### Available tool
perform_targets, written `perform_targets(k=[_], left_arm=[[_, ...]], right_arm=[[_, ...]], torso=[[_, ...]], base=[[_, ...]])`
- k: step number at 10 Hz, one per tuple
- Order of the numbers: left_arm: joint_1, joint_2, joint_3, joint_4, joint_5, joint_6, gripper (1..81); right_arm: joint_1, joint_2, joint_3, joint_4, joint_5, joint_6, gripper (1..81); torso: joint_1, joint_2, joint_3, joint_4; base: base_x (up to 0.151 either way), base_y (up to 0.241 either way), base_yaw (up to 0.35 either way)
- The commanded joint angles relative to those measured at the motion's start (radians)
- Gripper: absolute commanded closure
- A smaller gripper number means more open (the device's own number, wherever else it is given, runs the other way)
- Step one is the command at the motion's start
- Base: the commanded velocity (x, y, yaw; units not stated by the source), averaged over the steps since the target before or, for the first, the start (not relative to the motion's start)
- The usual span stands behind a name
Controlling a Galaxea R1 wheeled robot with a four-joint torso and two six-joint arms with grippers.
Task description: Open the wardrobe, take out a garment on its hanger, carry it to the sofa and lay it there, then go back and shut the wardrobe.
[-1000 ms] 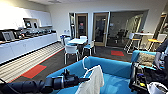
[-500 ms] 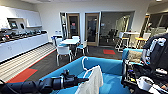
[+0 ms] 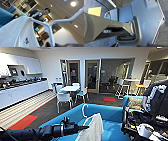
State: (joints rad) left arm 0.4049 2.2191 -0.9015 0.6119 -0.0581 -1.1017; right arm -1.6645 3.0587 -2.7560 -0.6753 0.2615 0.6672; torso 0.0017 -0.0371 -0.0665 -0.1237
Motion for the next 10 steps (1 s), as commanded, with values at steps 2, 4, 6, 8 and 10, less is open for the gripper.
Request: perform_targets(k=[2, 4, 6, 8, 10], left_arm=[[-0.136, -0.010, 0.036, 0.029, -0.043, 0.008, 81.1], [-0.137, -0.008, 0.036, 0.029, -0.042, 0.010, 81.1], [-0.137, -0.005, 0.035, 0.032, -0.042, 0.010, 81.1], [-0.134, -0.005, 0.035, 0.034, -0.042, 0.010, 81.1], [-0.134, -0.005, 0.035, 0.034, -0.042, 0.010, 81.1]], right_arm=[[0.031, 0.004, 0.001, -0.009, -0.038, -0.003, 1.0], [0.033, 0.004, 0.001, -0.009, -0.039, -0.004, 1.0], [0.033, 0.004, 0.001, -0.006, -0.038, -0.012, 1.0], [0.033, 0.005, 0.006, -0.006, -0.036, -0.012, 1.0], [0.031, 0.007, 0.006, -0.007, -0.036, -0.012, 1.0]], torso=[[0.000, 0.000, 0.000, 0.000], [0.000, 0.000, 0.000, 0.000], [0.000, 0.000, 0.000, 0.000], [0.000, 0.000, 0.000, 0.000], [0.000, 0.000, 0.000, 0.000]], base=[[0.000, 0.000, 0.000], [0.000, 0.000, 0.000], [0.000, 0.000, 0.000], [0.000, 0.000, 0.000], [0.000, 0.000, 0.000]])
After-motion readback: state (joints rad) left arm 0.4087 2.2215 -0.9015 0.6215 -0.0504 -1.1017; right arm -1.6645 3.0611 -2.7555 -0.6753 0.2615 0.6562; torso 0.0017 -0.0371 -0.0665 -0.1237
